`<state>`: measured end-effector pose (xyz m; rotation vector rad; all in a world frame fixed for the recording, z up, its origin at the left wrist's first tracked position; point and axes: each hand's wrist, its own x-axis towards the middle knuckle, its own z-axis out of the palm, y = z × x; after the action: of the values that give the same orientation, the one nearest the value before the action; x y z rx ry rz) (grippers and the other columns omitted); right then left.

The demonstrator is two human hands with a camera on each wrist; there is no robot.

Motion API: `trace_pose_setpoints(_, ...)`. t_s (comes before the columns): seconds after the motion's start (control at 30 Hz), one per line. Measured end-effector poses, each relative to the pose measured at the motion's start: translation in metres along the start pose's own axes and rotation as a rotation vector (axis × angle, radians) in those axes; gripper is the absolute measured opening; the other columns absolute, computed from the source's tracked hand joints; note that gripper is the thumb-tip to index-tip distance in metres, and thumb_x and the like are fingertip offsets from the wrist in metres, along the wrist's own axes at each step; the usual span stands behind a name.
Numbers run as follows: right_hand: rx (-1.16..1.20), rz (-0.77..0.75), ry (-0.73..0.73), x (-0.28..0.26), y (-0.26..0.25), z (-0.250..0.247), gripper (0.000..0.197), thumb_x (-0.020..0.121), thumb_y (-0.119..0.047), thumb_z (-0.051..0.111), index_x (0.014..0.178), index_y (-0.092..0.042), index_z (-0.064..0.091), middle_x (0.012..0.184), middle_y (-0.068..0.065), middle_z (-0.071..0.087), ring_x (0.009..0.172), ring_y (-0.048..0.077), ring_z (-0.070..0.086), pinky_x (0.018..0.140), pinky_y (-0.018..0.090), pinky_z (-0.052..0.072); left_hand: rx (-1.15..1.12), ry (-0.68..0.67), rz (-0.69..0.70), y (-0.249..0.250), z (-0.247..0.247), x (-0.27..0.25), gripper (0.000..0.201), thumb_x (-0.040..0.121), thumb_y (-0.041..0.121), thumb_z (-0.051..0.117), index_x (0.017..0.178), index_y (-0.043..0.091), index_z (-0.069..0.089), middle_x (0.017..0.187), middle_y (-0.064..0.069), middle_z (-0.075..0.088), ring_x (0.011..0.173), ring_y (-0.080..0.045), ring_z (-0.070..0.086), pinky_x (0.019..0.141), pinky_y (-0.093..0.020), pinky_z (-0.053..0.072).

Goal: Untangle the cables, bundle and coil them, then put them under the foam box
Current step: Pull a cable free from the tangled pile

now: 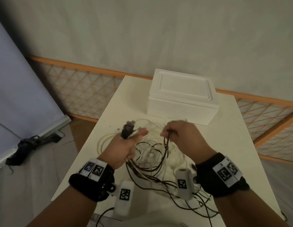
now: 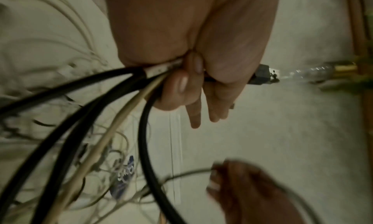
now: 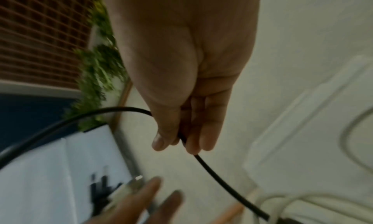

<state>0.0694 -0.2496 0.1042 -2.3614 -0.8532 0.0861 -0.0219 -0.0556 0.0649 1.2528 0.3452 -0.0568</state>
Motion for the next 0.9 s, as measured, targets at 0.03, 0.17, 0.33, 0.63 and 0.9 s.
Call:
trace_pose_setpoints(0.03,0.003,-0.072,0.045,0.005,-0.013,-0.005,0.015,0.083,-0.013,0.068,0.079,-0.026,0.071,0.064,-0.029,0.059,0.070,-0.008,0.058,0.066,0.007,0.041,0.081,-0.023,0.011,0.004,0.009,0.003,0.024,0.082,0.013,0.070,0.106,0.013,0.070,0.079,-0.010,0.059,0.039,-0.009,0.025,0.041,-0.021,0.025)
trace_pose_setpoints(0.17,0.153,-0.204,0.181,0.010,-0.033,-0.011,0.012,0.080,-0.008,0.072,0.082,-0.020,0.073,0.068,-0.024,0.059,0.068,-0.004,0.059,0.063,0.008,0.043,0.217,-0.021,0.062,0.014,0.038,0.013,0.017,0.081,0.013,0.073,0.071,0.012,0.059,0.046,0.005,0.035,0.040,-0.012,0.028,0.046,-0.025,0.026)
trace_pose_setpoints(0.33,0.197,-0.278,0.256,0.001,-0.018,-0.007,0.006,0.087,-0.025,0.066,0.090,-0.020,0.066,0.079,-0.016,0.060,0.076,0.001,0.059,0.068,0.018,0.048,0.098,-0.013,0.121,0.019,0.041,0.017,0.012,0.084,0.013,0.069,0.087,0.003,0.065,0.047,0.007,0.032,0.043,-0.012,0.022,0.047,-0.026,0.018)
trace_pose_setpoints(0.63,0.447,-0.018,0.049,-0.022,-0.007,-0.010,0.026,0.089,0.010,0.042,0.088,-0.013,0.055,0.079,0.005,0.061,0.075,0.008,0.059,0.072,0.020,0.046,0.210,0.053,-0.023,0.001,0.028,0.021,0.047,0.096,0.034,0.053,0.061,0.003,0.057,0.058,-0.008,0.065,0.032,-0.010,0.027,0.042,-0.019,0.023)
trace_pose_setpoints(0.9,-0.392,0.348,-0.550,-0.063,0.039,-0.036,0.040,0.082,-0.013,0.054,0.119,-0.028,0.060,0.130,-0.004,0.054,0.121,0.014,0.048,0.103,0.025,0.036,-0.045,0.038,-0.023,-0.009,0.012,0.005,0.063,0.096,0.047,0.040,0.044,0.012,0.037,0.058,-0.013,0.054,0.046,-0.019,0.037,0.050,-0.026,0.037)
